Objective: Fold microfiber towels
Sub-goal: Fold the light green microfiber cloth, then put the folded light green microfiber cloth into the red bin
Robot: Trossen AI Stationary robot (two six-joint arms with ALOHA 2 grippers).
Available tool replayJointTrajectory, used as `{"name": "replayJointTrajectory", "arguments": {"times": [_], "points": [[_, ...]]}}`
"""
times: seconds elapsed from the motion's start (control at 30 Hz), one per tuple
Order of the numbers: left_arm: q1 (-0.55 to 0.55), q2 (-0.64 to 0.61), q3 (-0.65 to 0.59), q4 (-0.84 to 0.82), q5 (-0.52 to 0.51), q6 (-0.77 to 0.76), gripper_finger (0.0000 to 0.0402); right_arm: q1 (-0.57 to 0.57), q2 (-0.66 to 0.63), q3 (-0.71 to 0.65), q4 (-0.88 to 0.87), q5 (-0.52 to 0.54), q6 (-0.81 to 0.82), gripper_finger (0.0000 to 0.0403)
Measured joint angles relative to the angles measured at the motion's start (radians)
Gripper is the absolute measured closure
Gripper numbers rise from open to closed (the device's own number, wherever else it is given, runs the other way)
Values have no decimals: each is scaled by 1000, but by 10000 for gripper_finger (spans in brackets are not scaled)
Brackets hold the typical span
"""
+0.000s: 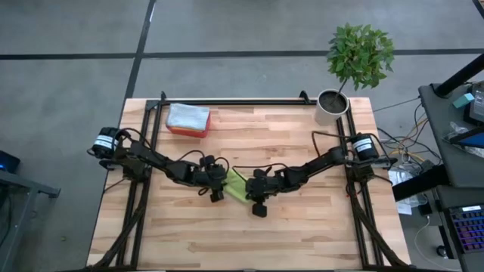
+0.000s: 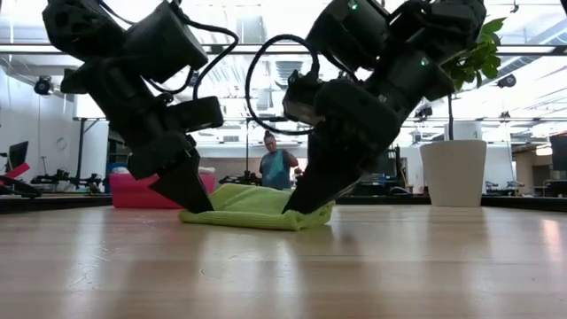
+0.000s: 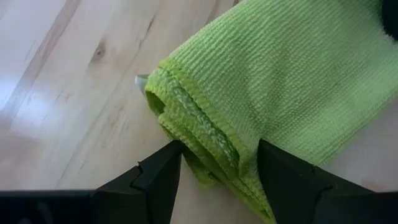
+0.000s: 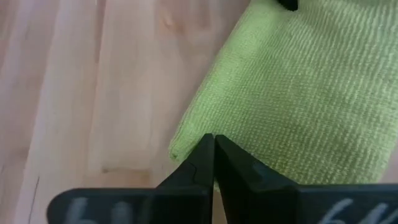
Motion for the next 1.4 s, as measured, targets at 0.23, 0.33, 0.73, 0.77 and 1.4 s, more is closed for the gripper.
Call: {"name": "replayJointTrajectory", "arguments": {"times": [0.23, 0.33, 0.73, 0.77, 1.4], "points": [[0, -13, 3, -14, 0, 0, 208, -1, 9, -2, 10, -2, 4, 394], [0, -31, 1, -20, 2, 0, 208, -1, -10, -4, -7, 0, 0, 394], [0, -144, 3, -75, 32, 52, 208, 1, -116, -21, -84, 9, -67, 394], [0, -155, 3, -76, 32, 52, 208, 2, -126, -26, -88, 9, -73, 394], [49, -103, 209, -59, 131, 263, 121, 10, -444, -312, 57, 37, -131, 394]]}}
